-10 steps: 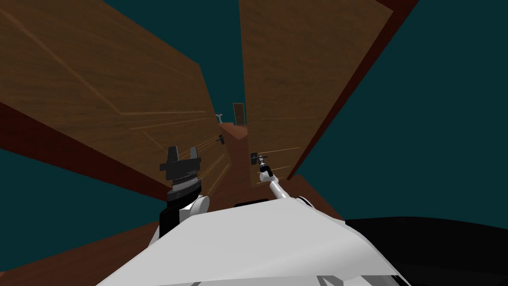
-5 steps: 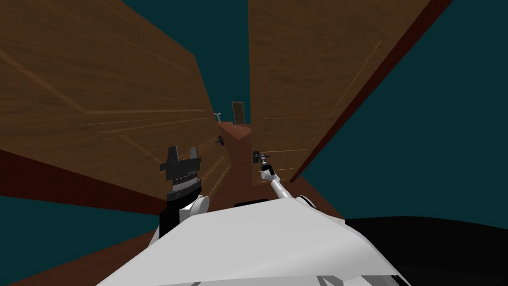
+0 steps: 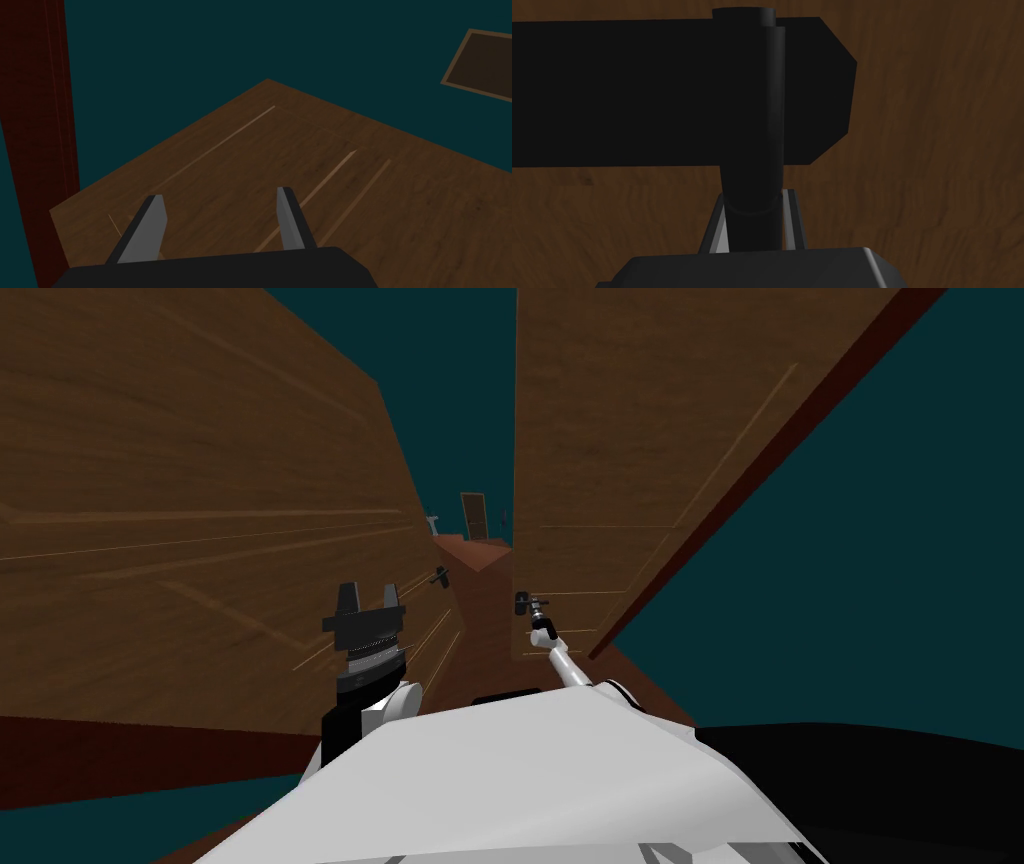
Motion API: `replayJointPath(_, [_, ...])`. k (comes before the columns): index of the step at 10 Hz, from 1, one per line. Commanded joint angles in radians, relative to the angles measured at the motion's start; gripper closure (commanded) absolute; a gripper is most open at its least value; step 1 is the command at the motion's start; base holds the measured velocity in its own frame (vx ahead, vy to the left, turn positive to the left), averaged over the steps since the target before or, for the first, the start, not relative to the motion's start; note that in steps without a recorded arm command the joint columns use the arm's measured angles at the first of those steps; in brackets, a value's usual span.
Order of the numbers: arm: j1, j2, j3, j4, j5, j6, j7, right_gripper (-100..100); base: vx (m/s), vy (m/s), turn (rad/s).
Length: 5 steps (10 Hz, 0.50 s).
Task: Push the door open
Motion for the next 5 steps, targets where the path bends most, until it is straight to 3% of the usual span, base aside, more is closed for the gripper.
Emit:
replayJointPath(1, [0.013, -0.012, -0.03, -0.026, -0.003, 0.001, 0.01, 100, 0.131, 0.116, -0.055])
replayJointPath(5, [0.007, -0.012, -0.081, -0.015, -0.01, -0.002, 0.022, 100, 0.124, 0.096, -0.073])
